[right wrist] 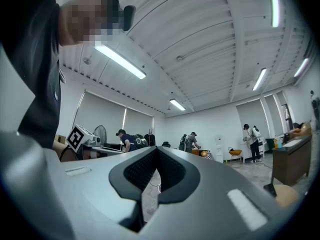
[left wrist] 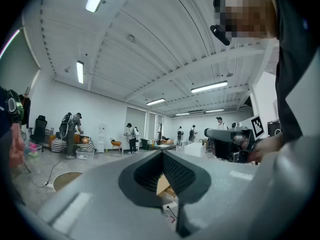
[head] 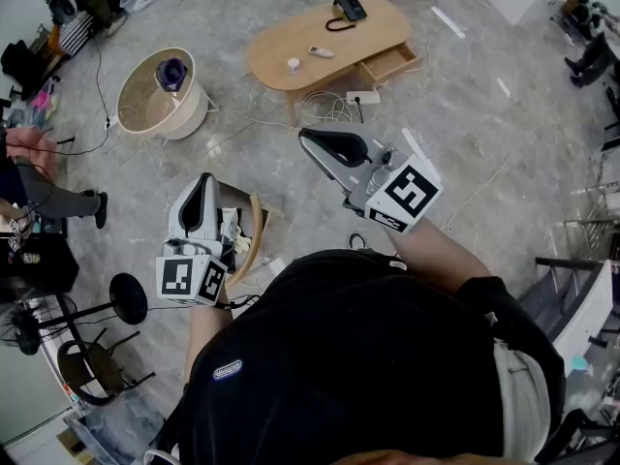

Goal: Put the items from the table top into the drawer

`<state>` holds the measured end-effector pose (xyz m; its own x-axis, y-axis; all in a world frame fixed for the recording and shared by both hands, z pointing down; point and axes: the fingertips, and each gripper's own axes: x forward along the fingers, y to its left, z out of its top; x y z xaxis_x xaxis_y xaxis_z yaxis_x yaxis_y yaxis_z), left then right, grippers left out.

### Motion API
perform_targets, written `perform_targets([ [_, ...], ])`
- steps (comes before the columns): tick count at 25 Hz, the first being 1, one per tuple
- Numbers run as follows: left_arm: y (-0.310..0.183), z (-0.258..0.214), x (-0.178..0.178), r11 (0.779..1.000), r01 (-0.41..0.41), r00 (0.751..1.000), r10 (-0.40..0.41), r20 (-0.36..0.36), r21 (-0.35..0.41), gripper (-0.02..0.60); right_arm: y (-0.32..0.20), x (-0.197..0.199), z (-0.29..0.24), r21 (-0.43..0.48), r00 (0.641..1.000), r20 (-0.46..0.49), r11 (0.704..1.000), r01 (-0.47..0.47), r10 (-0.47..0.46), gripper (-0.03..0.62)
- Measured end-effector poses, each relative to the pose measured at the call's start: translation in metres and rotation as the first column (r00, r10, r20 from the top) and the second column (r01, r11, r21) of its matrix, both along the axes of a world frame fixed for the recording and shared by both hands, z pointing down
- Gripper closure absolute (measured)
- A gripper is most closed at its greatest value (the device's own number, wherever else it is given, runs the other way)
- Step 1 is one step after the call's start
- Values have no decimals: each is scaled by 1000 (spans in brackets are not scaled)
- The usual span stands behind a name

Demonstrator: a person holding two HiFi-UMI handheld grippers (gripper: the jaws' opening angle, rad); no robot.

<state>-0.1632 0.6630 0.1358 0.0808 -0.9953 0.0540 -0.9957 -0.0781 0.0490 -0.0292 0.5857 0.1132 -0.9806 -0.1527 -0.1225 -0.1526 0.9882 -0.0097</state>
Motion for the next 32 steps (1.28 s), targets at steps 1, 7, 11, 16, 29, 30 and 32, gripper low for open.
perform_targets([
  [1, -1, 2, 0, 1000, 0, 1000, 0, -1, 7, 581, -1, 0, 1, 0, 1000, 0, 1000, -2, 2, 565],
  [7, -3, 5, -4, 1000, 5, 1000, -5, -5, 13, 581, -5, -1, 2, 0, 1000, 1, 1000, -8, 8, 565],
  [11, 0, 5, -5, 1000, 11, 1000, -11, -7, 8, 581, -2, -2, 3, 3, 1000, 1, 1000, -5, 5, 565],
  [16, 1, 11, -6, 1000, 19, 1000, -18, -16, 13, 581, -4, 3, 7, -7, 1000, 3, 1000, -21, 21, 565],
  [29, 21, 15, -44, 998, 43, 998, -42, -38, 41, 530, 2, 7, 12, -43, 993, 33, 993, -114, 115, 429],
  [30, 22, 15, -49, 998, 43, 998, -42, -38, 38, 517, 4, 5, 15, -46, 992, 28, 992, -118, 119, 424],
  [32, 26, 18, -60, 998, 39, 998, -38, -41, 40, 500, 9, 0, 19, -50, 992, 19, 991, -126, 127, 419],
])
